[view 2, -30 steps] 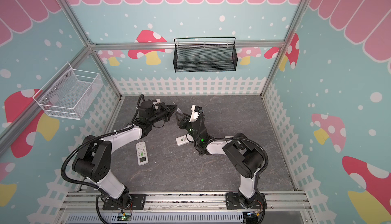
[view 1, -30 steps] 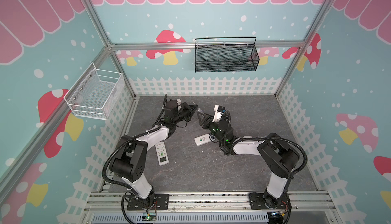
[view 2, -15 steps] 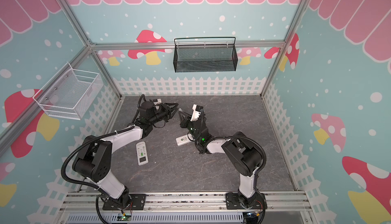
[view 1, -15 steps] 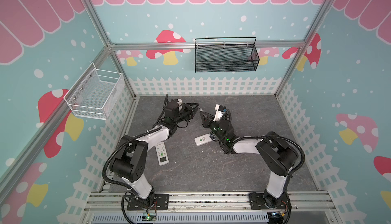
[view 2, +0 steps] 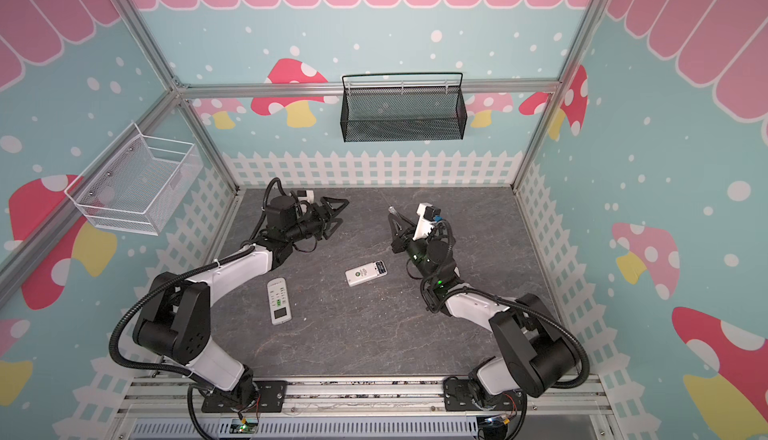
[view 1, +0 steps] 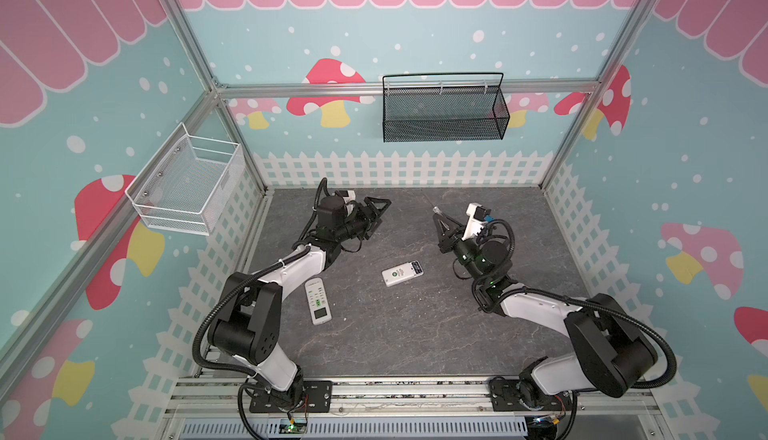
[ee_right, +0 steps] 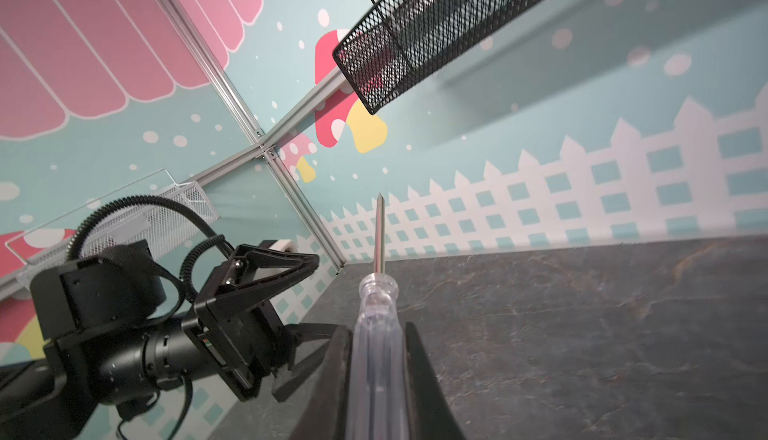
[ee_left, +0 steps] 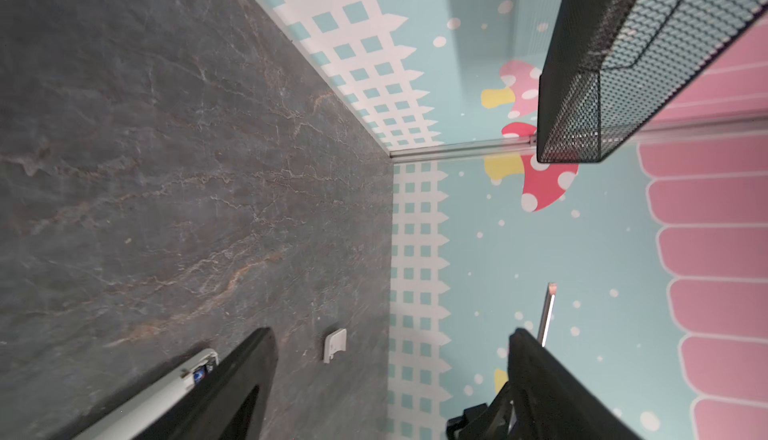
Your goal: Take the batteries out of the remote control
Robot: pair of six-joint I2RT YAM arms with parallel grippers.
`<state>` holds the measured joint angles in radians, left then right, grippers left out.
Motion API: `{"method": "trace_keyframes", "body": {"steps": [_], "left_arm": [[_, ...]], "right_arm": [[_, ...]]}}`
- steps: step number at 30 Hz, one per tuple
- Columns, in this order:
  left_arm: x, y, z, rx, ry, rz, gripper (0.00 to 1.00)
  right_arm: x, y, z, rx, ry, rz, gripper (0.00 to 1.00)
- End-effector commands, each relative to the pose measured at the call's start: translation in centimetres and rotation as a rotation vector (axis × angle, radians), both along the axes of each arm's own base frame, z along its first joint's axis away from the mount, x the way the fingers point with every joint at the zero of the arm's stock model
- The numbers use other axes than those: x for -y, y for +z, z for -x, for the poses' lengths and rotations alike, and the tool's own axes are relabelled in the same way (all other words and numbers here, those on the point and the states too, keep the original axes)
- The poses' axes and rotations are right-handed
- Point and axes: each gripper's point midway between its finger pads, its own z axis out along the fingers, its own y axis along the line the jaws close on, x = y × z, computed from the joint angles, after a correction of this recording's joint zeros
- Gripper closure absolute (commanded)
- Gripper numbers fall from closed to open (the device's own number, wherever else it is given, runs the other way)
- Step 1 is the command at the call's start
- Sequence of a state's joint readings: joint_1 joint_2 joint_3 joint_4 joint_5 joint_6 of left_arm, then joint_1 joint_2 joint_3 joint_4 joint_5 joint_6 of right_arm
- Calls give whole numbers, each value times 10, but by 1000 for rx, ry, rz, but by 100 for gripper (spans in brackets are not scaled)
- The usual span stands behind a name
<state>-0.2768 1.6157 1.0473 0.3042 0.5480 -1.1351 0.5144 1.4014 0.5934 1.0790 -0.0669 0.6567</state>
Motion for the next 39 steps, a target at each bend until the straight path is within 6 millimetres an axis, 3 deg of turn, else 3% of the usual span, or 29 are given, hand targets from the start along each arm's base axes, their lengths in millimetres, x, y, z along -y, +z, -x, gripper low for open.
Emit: {"method": "trace_keyframes", "body": {"steps": [1,3,9,17,20,25,32,39], "left_arm": [[-8,50,9,206,-94,-87,11],[-7,68,17,292,-177,-114,11],[6,89,42,423,-350,-120,11],[19,82,62,448,-487,-106,18],[22,74,63,459,-522,-103,22],[25,72,75,558,-636,-168,27],[22,58,71,571,-670,-302,29],[34,46,78,563,-725,-276,28]], "right_arm": [[-11,12,25,154,108,187,100],[-16,13,37,221,156,300,100],[-27,7,59,329,264,495,100],[-27,5,70,400,298,597,100],[-21,9,65,336,325,514,100],[-11,17,49,87,437,265,100],[-9,2,29,-253,593,14,100],[-20,-9,30,-399,726,-97,100]]}}
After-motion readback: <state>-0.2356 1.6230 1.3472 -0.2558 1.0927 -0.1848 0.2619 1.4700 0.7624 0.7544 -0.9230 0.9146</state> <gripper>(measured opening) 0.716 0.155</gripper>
